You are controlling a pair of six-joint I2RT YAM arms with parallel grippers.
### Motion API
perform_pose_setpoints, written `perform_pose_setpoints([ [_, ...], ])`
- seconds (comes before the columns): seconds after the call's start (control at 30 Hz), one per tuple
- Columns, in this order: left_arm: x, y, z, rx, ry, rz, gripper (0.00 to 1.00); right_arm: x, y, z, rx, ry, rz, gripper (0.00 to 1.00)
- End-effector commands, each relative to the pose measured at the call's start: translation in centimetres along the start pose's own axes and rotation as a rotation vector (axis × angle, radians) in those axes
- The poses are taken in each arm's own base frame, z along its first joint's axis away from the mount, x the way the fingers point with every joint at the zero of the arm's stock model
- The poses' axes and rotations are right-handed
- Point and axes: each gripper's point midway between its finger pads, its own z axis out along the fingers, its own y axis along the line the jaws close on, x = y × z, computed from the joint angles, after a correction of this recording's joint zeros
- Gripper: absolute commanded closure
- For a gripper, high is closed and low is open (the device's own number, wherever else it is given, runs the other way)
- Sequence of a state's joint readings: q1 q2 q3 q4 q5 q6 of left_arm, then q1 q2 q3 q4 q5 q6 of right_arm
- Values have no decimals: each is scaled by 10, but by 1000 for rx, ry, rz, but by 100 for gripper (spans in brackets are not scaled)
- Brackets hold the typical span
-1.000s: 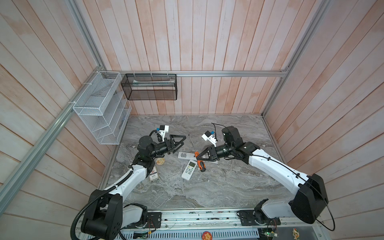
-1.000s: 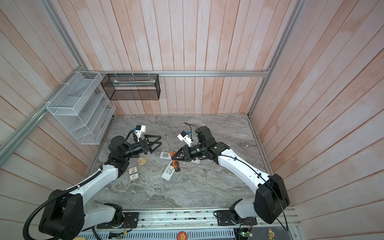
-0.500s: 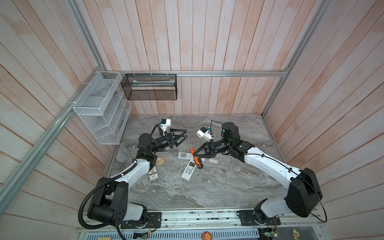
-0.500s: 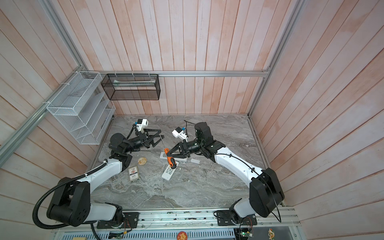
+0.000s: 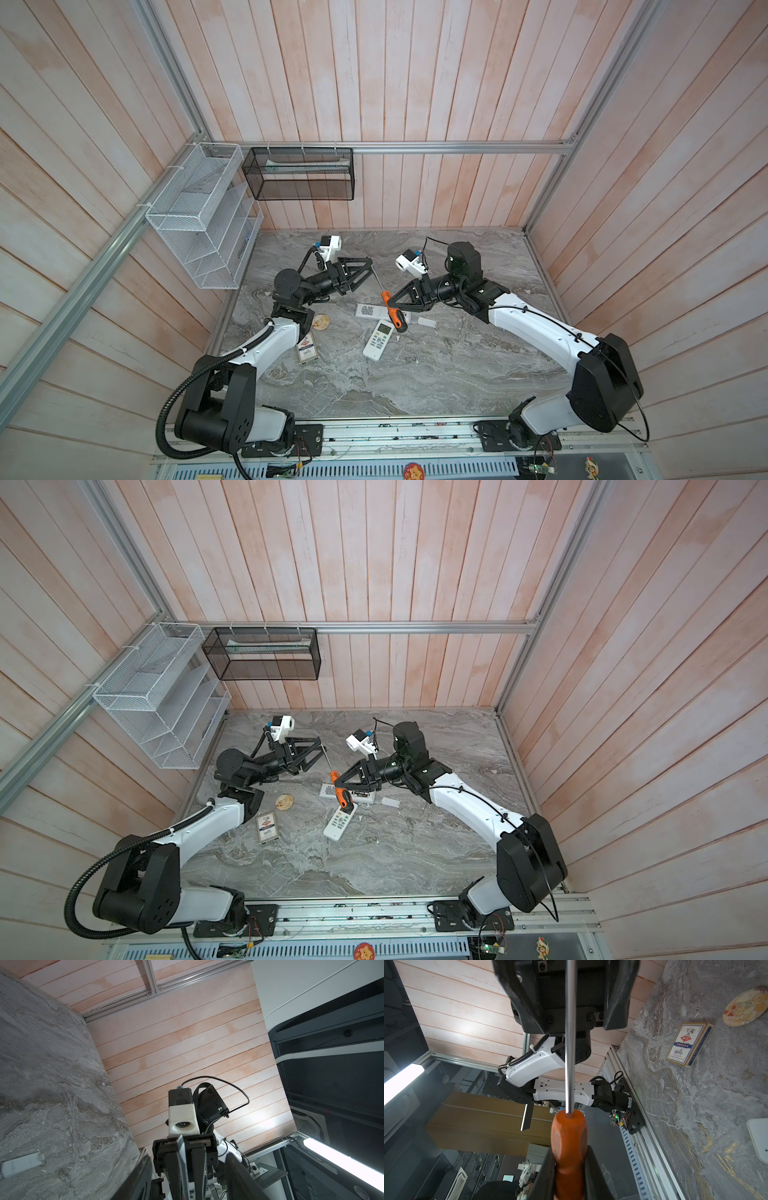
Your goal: Unload the batteries from the remote control
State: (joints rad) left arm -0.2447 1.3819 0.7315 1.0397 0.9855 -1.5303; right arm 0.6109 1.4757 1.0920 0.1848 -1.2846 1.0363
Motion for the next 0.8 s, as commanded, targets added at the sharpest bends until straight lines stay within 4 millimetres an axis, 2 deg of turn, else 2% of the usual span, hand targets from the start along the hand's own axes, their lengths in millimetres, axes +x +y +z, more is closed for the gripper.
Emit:
perform_pose_setpoints([
  [0.0,-2,-20,-1,45,-14,84,47,2,-1,0,-12,14,-6,100],
  [0.13,0,-23,0,56,-5,92,52,2,-3,1,-10,14,1,100],
  [0.33,1,-25,2,60,3,102,69,2,-4,1,-11,18,7,100],
  [0.43,1,-23,1,57,-2,100,70,2,-5,1,-11,22,9,100],
  [0.57,1,-21,2,56,-2,99,78,3,-7,1,-12,29,15,100],
  [0.77,-3,-23,3,70,-15,107,79,1,-10,3,-7,38,20,100],
])
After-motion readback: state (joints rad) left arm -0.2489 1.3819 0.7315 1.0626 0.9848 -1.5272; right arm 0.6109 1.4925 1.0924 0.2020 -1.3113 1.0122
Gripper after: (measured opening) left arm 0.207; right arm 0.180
